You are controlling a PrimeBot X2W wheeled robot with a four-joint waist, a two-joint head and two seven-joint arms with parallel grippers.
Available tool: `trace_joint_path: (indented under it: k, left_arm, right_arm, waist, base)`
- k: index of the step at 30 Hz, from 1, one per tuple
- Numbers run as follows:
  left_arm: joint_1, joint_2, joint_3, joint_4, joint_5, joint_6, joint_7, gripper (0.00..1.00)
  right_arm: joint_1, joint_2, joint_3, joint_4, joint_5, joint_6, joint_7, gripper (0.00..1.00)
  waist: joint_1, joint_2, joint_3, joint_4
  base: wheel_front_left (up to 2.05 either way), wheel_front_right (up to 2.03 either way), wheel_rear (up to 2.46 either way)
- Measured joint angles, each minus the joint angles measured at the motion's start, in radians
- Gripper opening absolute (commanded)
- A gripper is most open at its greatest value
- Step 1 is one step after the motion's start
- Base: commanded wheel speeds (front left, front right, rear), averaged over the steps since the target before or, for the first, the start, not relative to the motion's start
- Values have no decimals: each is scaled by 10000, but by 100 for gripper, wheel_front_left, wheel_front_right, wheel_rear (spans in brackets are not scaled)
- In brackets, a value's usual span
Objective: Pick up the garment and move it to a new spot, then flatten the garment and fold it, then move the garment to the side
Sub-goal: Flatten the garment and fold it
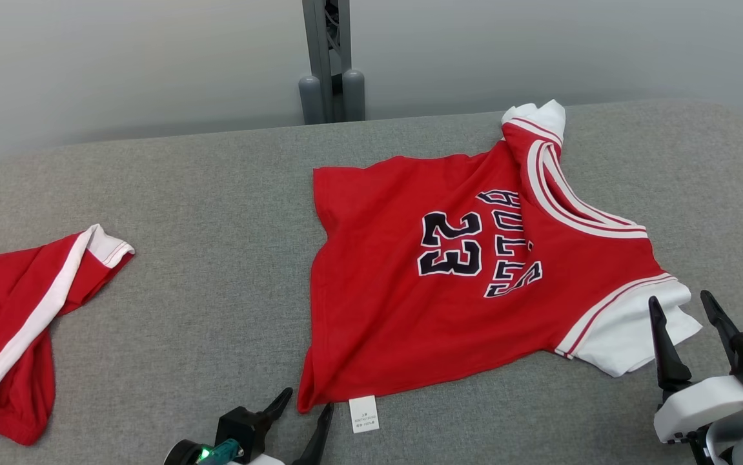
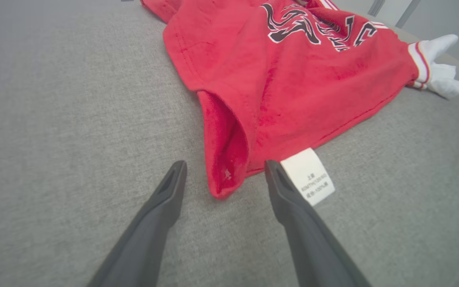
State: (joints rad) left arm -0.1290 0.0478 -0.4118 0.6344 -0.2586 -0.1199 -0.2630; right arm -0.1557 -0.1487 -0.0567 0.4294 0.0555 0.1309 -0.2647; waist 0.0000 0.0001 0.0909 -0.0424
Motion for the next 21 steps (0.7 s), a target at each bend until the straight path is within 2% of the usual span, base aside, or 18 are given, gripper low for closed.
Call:
trace_joint_path:
  k: [9,10,11,12,13,21]
  left_arm:
    - [-247,2,-25,395,-186,82,0,100]
    - [-247,0,-13,355,-234,84,0,49]
    - [-247,2,-6,328,-255,82,0,25]
    - [-247,2,-13,332,-286,82,0,6]
    - [-247,2,-27,343,-322,79,0,0]
    - [-245,2,-65,384,-447,13,0,0]
  right_arm:
    - [-85,61,-59,48,-6,0,0,100]
    - [-86,63,-71,69,-6,0,0,100]
    - [-86,63,-79,84,-6,0,0,100]
    - [-88,65,-82,104,-6,0,0,100]
    - [-88,67,-79,115,-6,0,0,100]
    - [-105,38,-420,614,-23,0,0,100]
  waist:
    - [1,0,98,-32]
    - [0,0,100,-26]
    - [0,0,102,-21]
    - [0,0,101,-16]
    - [0,0,101,-13]
    - [1,0,100,-19]
  base:
    - [0,0,0]
    - [0,0,0]
    - [0,0,0]
    - [0,0,0]
    - [0,0,0]
    - [0,0,0]
